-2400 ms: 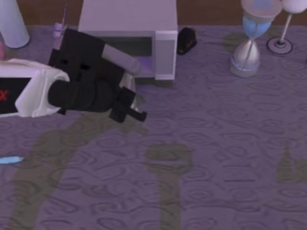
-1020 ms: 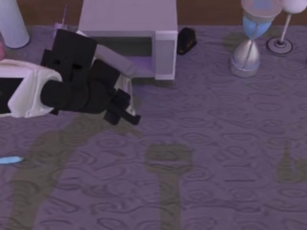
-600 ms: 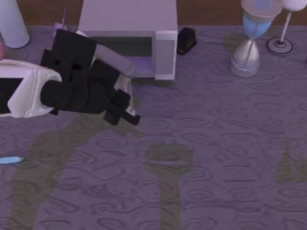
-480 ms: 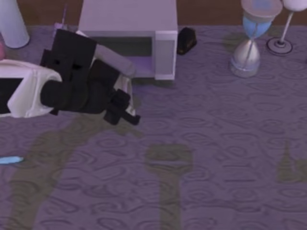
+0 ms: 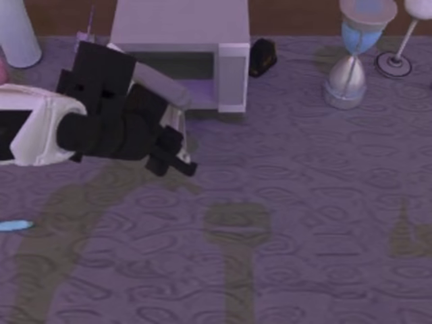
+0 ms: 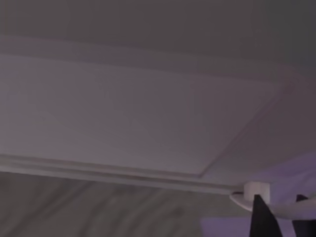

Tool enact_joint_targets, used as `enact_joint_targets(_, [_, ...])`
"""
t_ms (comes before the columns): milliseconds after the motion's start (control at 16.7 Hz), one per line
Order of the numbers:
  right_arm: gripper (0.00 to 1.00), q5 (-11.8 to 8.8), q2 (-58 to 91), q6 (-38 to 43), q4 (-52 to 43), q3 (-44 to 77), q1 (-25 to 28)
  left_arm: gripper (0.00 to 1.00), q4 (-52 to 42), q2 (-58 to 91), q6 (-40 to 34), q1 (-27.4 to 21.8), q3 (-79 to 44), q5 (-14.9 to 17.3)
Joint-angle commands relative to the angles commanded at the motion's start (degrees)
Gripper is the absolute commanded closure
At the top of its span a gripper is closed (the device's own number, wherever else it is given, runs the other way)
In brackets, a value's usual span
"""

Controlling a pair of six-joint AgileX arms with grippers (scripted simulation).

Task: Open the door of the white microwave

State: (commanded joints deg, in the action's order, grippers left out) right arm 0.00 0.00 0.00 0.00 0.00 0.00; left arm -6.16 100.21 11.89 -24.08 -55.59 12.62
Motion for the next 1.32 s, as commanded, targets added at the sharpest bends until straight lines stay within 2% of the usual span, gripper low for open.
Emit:
enact_joint_targets(480, [0.0, 0.0, 0.0, 0.0, 0.0, 0.0, 0.0, 1.0, -1.0, -0.9, 4.4, 2.3, 0.8, 2.8])
enact_joint_targets(1320, [0.0, 0.0, 0.0, 0.0, 0.0, 0.0, 0.0, 1.0, -1.0, -0.9, 4.4, 2.3, 0.8, 2.8])
